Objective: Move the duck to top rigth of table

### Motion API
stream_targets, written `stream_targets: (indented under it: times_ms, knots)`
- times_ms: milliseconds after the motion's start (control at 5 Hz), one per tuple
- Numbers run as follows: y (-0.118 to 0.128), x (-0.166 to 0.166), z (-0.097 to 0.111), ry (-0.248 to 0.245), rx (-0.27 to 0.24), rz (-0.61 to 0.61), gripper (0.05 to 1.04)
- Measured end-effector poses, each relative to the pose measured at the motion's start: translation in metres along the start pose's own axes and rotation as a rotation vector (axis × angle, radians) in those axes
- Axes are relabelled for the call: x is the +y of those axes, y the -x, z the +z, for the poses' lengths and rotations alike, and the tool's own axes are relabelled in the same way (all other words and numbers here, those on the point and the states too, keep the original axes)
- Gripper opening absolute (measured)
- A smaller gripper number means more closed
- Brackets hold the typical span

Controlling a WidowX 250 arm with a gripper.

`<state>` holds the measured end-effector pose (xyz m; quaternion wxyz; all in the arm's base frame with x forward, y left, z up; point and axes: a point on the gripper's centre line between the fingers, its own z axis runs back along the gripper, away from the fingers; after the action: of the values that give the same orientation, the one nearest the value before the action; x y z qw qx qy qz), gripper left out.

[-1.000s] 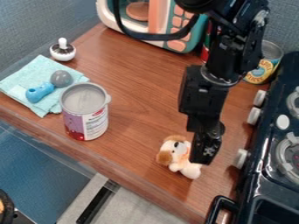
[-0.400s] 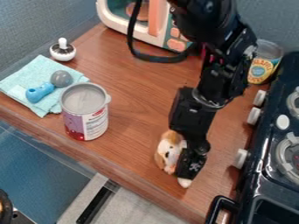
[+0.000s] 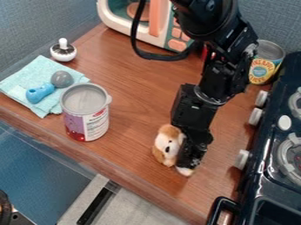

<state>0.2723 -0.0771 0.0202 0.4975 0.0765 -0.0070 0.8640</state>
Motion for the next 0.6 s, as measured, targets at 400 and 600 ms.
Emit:
stream_targets:
  times_ms: [400,600]
  knots:
    - [-0.011,-0.028,0.008,0.089,-0.046,-0.009,0.405]
    - [-0.012,-0.06,0.027,0.148,-0.008,0.014,0.403]
